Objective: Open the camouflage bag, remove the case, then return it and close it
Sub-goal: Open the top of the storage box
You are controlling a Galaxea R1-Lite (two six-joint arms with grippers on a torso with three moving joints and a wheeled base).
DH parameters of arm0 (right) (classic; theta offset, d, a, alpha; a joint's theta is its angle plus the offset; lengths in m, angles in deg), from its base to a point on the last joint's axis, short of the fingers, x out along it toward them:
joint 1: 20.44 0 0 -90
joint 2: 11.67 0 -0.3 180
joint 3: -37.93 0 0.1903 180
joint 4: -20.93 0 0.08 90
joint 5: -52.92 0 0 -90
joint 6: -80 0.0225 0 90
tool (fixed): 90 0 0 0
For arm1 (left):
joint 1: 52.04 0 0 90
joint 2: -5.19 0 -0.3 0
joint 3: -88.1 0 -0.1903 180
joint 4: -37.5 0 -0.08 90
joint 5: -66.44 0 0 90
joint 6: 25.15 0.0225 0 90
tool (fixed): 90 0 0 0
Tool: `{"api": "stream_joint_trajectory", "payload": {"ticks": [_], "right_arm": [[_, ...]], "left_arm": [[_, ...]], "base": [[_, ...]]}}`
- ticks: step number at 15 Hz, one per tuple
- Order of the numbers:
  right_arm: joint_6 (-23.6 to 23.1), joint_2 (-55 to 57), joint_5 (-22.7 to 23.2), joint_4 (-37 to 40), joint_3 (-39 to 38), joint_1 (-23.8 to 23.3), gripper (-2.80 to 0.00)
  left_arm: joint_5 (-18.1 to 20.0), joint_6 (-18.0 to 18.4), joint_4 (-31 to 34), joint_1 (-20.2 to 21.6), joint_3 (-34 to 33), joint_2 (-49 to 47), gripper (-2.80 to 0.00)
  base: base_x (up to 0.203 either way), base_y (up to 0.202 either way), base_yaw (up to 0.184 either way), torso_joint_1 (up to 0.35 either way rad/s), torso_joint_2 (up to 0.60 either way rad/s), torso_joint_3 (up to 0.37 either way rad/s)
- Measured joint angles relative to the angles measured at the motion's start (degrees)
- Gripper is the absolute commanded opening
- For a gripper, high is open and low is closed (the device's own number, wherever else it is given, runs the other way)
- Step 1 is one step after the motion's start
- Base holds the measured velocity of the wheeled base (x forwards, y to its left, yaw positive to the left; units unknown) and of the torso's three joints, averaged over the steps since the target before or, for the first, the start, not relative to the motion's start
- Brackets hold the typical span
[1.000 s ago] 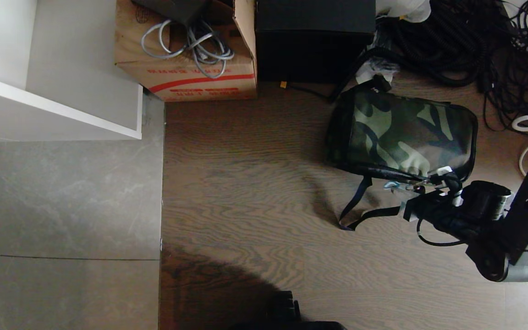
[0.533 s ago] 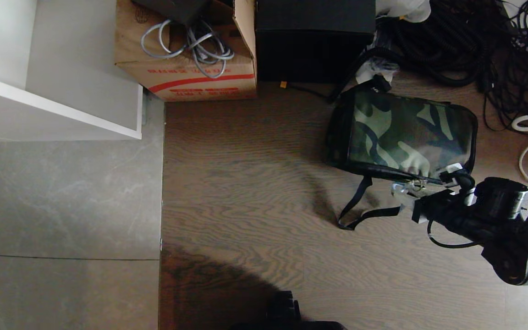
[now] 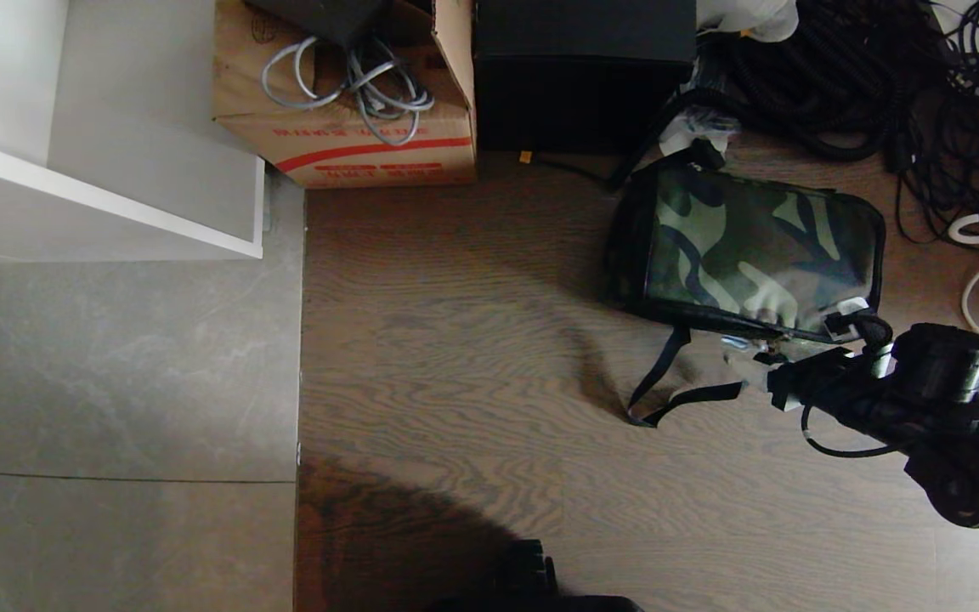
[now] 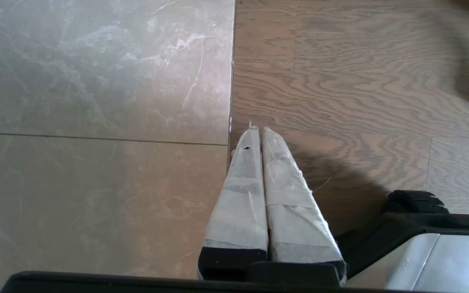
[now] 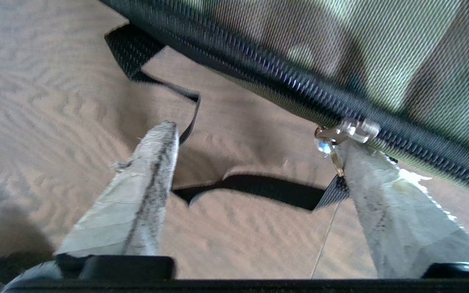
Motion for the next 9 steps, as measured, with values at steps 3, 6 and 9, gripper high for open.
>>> {"api": "stream_joint_trajectory", "payload": {"ticks": [3, 6, 9], "right_arm": [[-0.2, 2.0, -0.3, -1.8, 0.1, -0.3, 0.0], [-0.1, 3.8, -0.4, -3.5, 0.6, -0.5, 0.0], [-0.1, 4.8, -0.3, -4.5, 1.1, -0.9, -2.8]], "left_arm": [[0.0, 0.0, 0.0, 0.0, 0.0, 0.0, -2.8], [0.0, 0.0, 0.0, 0.0, 0.0, 0.0, -2.8], [0.0, 0.0, 0.0, 0.0, 0.0, 0.0, -2.8]], "base": [[0.0, 0.0, 0.0, 0.0, 0.0, 0.0], [0.0, 0.0, 0.0, 0.0, 0.0, 0.0], [0.0, 0.0, 0.0, 0.0, 0.0, 0.0]]}}
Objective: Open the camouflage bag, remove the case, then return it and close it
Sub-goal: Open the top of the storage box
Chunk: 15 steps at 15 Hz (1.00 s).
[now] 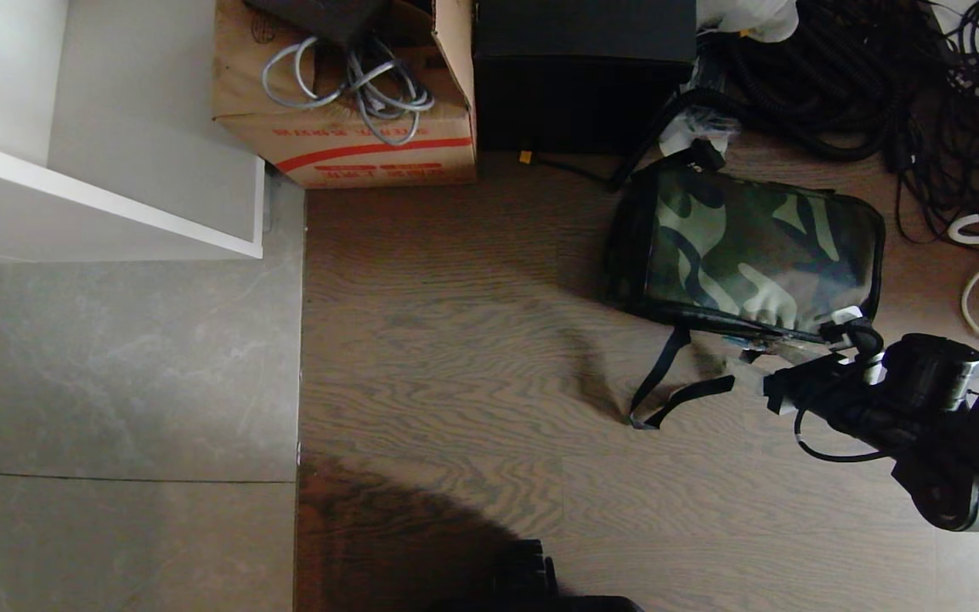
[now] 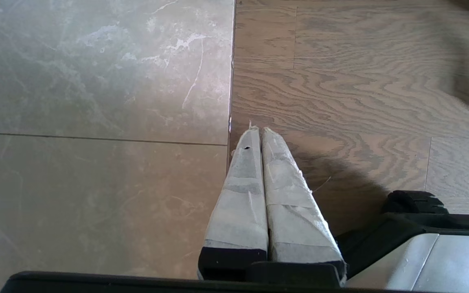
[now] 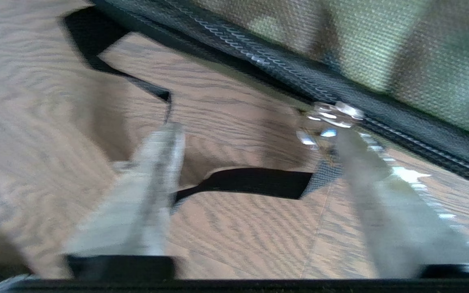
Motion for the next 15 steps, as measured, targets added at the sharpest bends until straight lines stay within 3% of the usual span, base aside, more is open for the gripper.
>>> {"api": "stream_joint_trajectory", "payload": {"ticks": [10, 15], "right_arm": [[-1.1, 0.7, 1.4, -1.0, -0.7, -0.6, -2.8], [-7.6, -2.9, 10.0, 11.5, -1.3, -5.2, -2.8]], "left_arm": [[0.0, 0.0, 0.0, 0.0, 0.0, 0.0, -2.8], [0.0, 0.0, 0.0, 0.0, 0.0, 0.0, -2.8]], "base": [[0.0, 0.0, 0.0, 0.0, 0.0, 0.0], [0.0, 0.0, 0.0, 0.0, 0.0, 0.0]]}}
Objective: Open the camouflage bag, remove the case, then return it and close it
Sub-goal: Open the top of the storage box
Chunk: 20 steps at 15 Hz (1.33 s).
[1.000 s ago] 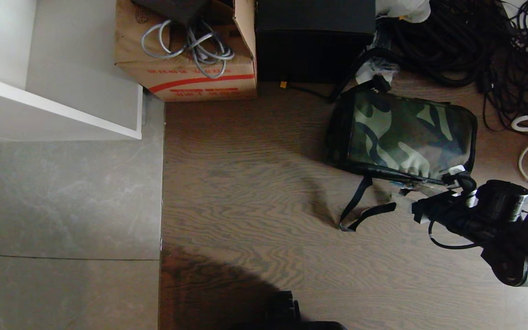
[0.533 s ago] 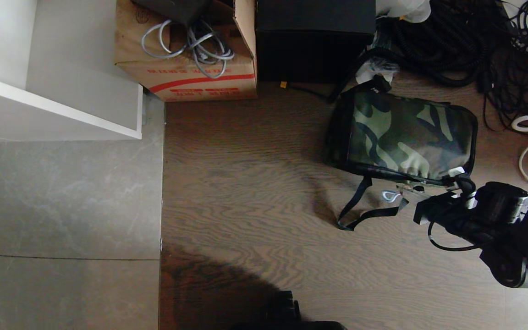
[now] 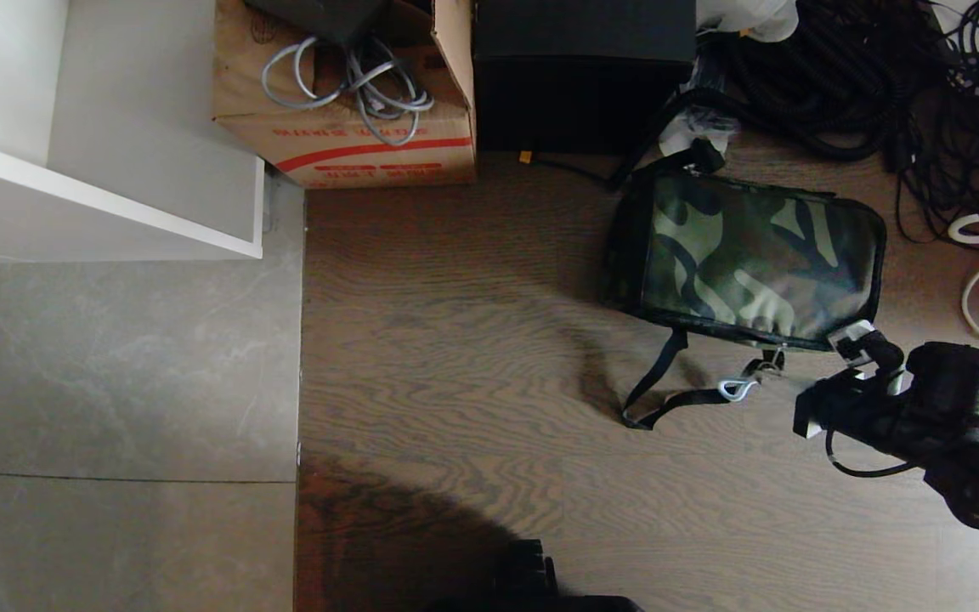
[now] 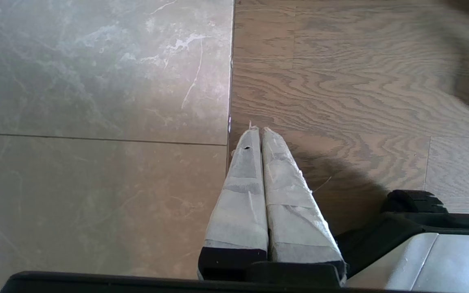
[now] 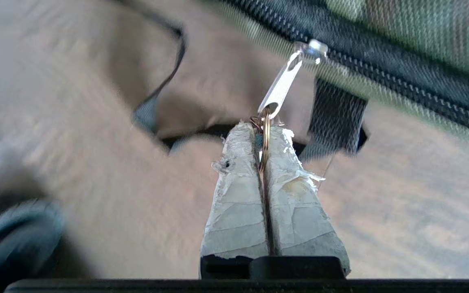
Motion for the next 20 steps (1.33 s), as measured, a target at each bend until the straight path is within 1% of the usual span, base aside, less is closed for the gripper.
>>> {"api": "stream_joint_trajectory", "payload": {"ticks": [2, 3, 4, 10, 14, 15, 17, 20], "right_arm": [[-2.2, -2.2, 4.4, 7.2, 0.2, -3.1, -2.8], [-2.5, -3.2, 6.4, 9.9, 0.3, -4.2, -2.8], [-2.5, -3.8, 7.0, 11.2, 0.4, -4.7, -2.8], [-2.4, -4.2, 7.1, 15.5, 2.3, -6.8, -2.8], [-2.4, -3.1, 7.3, 15.7, 4.3, -8.3, -2.8], [-2.4, -3.0, 7.5, 15.3, 4.8, -8.8, -2.8], [-2.4, -2.9, 9.5, 15.3, 5.6, -10.2, -2.8], [-2.4, -2.6, 10.3, 15.8, 6.2, -12.1, -2.8]], "left_arm": [[0.0, 0.0, 0.0, 0.0, 0.0, 0.0, -2.8], [0.0, 0.0, 0.0, 0.0, 0.0, 0.0, -2.8], [0.0, 0.0, 0.0, 0.0, 0.0, 0.0, -2.8], [0.0, 0.0, 0.0, 0.0, 0.0, 0.0, -2.8], [0.0, 0.0, 0.0, 0.0, 0.0, 0.0, -2.8], [0.0, 0.0, 0.0, 0.0, 0.0, 0.0, -2.8], [0.0, 0.0, 0.0, 0.0, 0.0, 0.0, -2.8], [0.0, 0.0, 0.0, 0.0, 0.0, 0.0, -2.8]], "base": [[0.0, 0.0, 0.0, 0.0, 0.0, 0.0], [0.0, 0.0, 0.0, 0.0, 0.0, 0.0], [0.0, 0.0, 0.0, 0.0, 0.0, 0.0], [0.0, 0.0, 0.0, 0.0, 0.0, 0.0], [0.0, 0.0, 0.0, 0.0, 0.0, 0.0], [0.0, 0.0, 0.0, 0.0, 0.0, 0.0], [0.0, 0.0, 0.0, 0.0, 0.0, 0.0], [0.0, 0.0, 0.0, 0.0, 0.0, 0.0]]}}
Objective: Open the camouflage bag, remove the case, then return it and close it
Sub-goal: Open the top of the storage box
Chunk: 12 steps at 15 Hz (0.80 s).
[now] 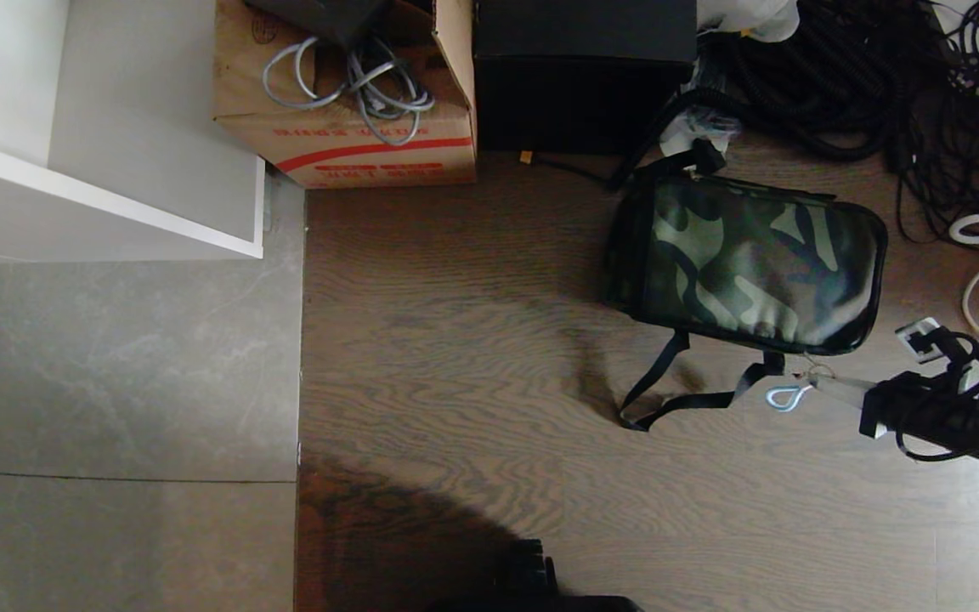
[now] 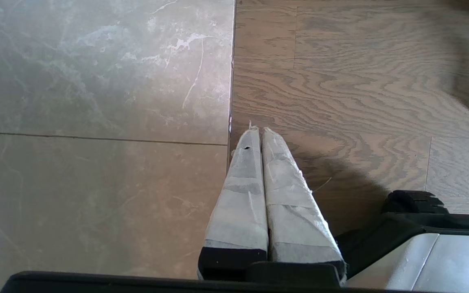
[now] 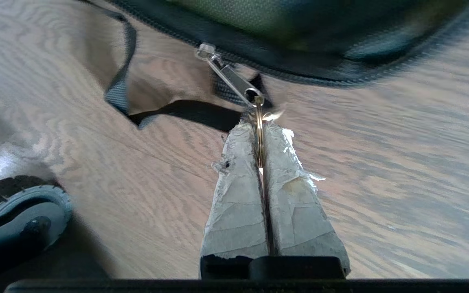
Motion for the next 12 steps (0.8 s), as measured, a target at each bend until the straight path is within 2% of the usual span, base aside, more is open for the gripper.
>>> {"api": "stream_joint_trajectory", "payload": {"ticks": [9, 12], "right_arm": [[-0.1, 0.4, 5.6, 0.1, 3.7, -3.4, -2.8], [-0.3, 0.6, 7.8, 2.7, 4.3, -5.4, -2.8]], "left_arm": [[0.0, 0.0, 0.0, 0.0, 0.0, 0.0, -2.8], [0.0, 0.0, 0.0, 0.0, 0.0, 0.0, -2.8]], "base": [[0.0, 0.0, 0.0, 0.0, 0.0, 0.0], [0.0, 0.0, 0.0, 0.0, 0.0, 0.0]]}}
